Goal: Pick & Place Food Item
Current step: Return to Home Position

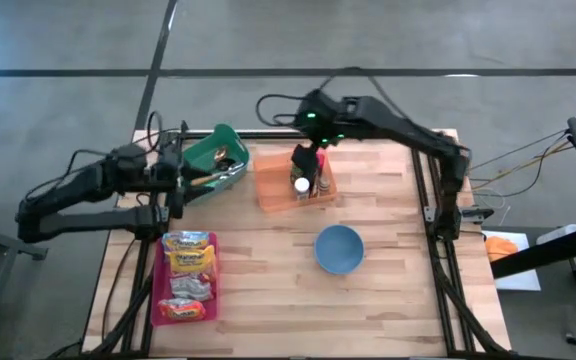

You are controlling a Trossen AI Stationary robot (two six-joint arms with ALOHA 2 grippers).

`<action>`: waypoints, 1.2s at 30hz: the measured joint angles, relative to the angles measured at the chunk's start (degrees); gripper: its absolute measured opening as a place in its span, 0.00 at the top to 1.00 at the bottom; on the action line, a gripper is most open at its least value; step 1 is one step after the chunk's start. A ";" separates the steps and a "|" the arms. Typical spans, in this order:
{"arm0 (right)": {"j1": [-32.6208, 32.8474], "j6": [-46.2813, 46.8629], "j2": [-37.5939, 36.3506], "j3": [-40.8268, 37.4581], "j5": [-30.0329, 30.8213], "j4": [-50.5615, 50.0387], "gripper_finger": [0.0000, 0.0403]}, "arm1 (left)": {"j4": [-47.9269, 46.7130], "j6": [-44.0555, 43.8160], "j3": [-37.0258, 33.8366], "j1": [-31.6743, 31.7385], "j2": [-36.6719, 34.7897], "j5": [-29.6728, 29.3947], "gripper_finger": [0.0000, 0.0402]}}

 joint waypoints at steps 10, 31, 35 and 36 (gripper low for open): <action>8.57 9.75 -29.86 -35.64 8.54 30.71 0.19 | 27.88 1.83 -24.42 -0.12 -18.08 8.93 0.43; 29.65 23.63 -64.03 -86.34 19.22 64.02 0.19 | 24.84 1.37 -33.73 -0.11 -22.31 6.29 0.43; 32.32 22.20 -70.60 -91.83 18.05 64.65 0.19 | 24.76 3.64 -34.45 -0.10 -22.34 6.28 0.43; 32.92 21.87 -72.30 -93.35 17.38 64.50 0.19 | 24.58 4.23 -34.84 -0.10 -22.31 6.29 0.43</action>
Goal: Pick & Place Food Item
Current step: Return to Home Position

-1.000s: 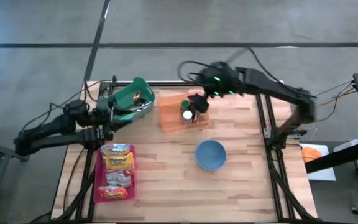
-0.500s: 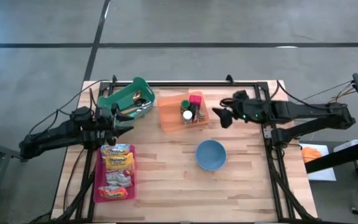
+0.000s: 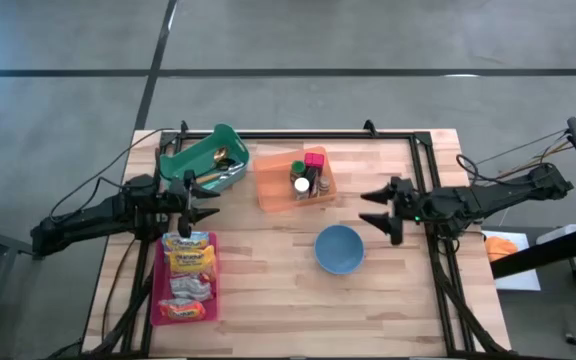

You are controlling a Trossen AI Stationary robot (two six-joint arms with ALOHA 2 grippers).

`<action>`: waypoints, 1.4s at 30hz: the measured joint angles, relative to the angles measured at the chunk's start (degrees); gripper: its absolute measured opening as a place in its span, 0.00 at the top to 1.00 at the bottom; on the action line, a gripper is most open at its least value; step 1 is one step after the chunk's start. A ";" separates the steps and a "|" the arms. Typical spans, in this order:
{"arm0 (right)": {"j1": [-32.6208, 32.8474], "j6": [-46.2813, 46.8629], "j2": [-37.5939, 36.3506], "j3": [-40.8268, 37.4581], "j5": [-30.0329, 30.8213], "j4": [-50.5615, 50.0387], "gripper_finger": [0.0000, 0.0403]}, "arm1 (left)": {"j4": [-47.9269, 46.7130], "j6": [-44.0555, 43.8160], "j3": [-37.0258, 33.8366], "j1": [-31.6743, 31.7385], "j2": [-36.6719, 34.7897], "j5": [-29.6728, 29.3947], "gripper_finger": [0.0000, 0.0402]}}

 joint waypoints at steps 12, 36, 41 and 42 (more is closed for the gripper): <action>2.50 -6.34 -21.59 -16.78 -14.19 5.35 0.19 | 0.58 -3.24 -6.30 0.02 -0.11 -9.17 0.43; 2.48 -27.82 -34.76 -28.82 -18.85 4.00 0.19 | 2.33 -2.55 -7.64 0.04 4.89 -14.84 0.43; 2.48 -27.84 -34.76 -28.82 -18.85 2.82 0.19 | 2.29 -2.55 -7.64 0.03 4.91 -14.83 0.43; 2.48 -27.90 -34.70 -28.84 -18.84 2.82 0.19 | 2.29 -2.56 -7.65 0.04 4.91 -14.84 0.43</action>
